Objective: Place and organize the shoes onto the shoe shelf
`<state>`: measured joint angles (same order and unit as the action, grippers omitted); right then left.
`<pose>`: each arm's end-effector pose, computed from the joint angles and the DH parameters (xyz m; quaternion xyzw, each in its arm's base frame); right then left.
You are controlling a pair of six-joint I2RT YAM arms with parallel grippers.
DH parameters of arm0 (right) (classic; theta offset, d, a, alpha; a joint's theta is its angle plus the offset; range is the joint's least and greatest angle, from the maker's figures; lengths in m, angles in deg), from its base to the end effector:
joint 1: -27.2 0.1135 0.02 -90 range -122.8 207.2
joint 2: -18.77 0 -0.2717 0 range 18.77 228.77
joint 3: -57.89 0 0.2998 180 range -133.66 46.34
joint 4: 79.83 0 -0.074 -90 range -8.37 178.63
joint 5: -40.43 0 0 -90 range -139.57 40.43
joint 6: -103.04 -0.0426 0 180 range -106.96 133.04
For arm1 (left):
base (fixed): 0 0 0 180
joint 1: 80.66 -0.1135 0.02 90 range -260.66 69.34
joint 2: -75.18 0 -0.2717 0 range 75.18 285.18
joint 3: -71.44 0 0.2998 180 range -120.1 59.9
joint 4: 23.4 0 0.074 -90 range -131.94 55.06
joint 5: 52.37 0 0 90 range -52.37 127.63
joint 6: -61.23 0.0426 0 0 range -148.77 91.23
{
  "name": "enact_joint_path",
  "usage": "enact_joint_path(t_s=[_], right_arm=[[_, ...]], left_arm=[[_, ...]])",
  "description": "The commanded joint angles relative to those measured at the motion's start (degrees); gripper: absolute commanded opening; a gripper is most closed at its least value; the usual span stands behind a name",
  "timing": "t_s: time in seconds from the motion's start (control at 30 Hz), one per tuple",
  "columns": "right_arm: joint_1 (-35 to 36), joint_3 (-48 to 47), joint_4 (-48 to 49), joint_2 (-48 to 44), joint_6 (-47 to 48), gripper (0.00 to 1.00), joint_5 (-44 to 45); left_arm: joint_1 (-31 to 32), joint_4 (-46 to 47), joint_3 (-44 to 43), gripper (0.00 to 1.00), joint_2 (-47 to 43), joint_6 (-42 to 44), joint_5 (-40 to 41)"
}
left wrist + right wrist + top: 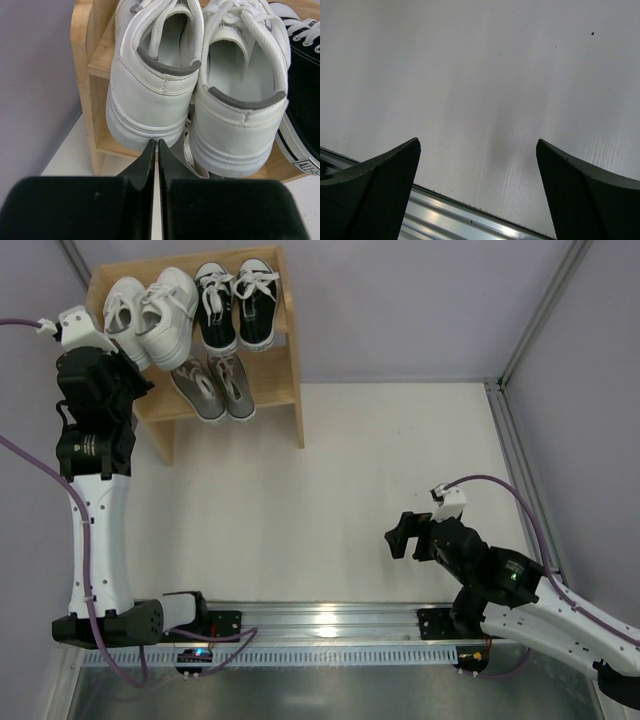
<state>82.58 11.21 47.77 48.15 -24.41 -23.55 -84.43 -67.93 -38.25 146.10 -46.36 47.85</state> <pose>0.1070 0.1222 0.2714 -0.0322 0.8702 0.1876 0.4544 0.2792 0.0260 0.5464 -0.1956 0.7149 -0.0148 0.6711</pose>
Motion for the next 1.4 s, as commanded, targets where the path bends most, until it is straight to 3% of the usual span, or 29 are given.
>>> enact_joint_path(t_s=[0.0,0.3,0.53,0.73,1.0,1.2,1.37], right_arm=[[0.1,-2.2,0.6,0.6,-1.0,0.98,1.8],[0.1,-2.4,-2.1,-0.9,-2.1,0.98,3.7],[0.1,-2.6,-2.6,-0.5,-2.3,0.98,3.4],[0.1,-2.5,-2.6,-0.6,-2.4,0.98,3.5],[0.1,-1.7,-1.9,-0.3,-3.1,0.98,2.7],[0.0,-2.0,-2.7,-0.6,-3.3,0.98,2.5],[0.1,-1.8,-3.4,-2.5,-3.9,0.98,3.1]], left_arm=[[0.0,4.8,-1.9,0.0,2.9,3.1,3.4],[-1.2,7.4,-3.9,0.0,5.3,5.2,6.4],[-1.2,6.1,-3.4,0.0,4.5,6.1,15.0],[-1.2,6.9,-2.5,0.0,0.1,3.3,5.4],[-1.1,-2.6,-3.1,0.04,-7.6,-4.0,-8.5],[-1.2,-5.4,-6.0,0.0,-2.4,-7.2,-23.7],[-1.2,-5.1,-9.5,0.0,1.9,-7.9,-24.0]])
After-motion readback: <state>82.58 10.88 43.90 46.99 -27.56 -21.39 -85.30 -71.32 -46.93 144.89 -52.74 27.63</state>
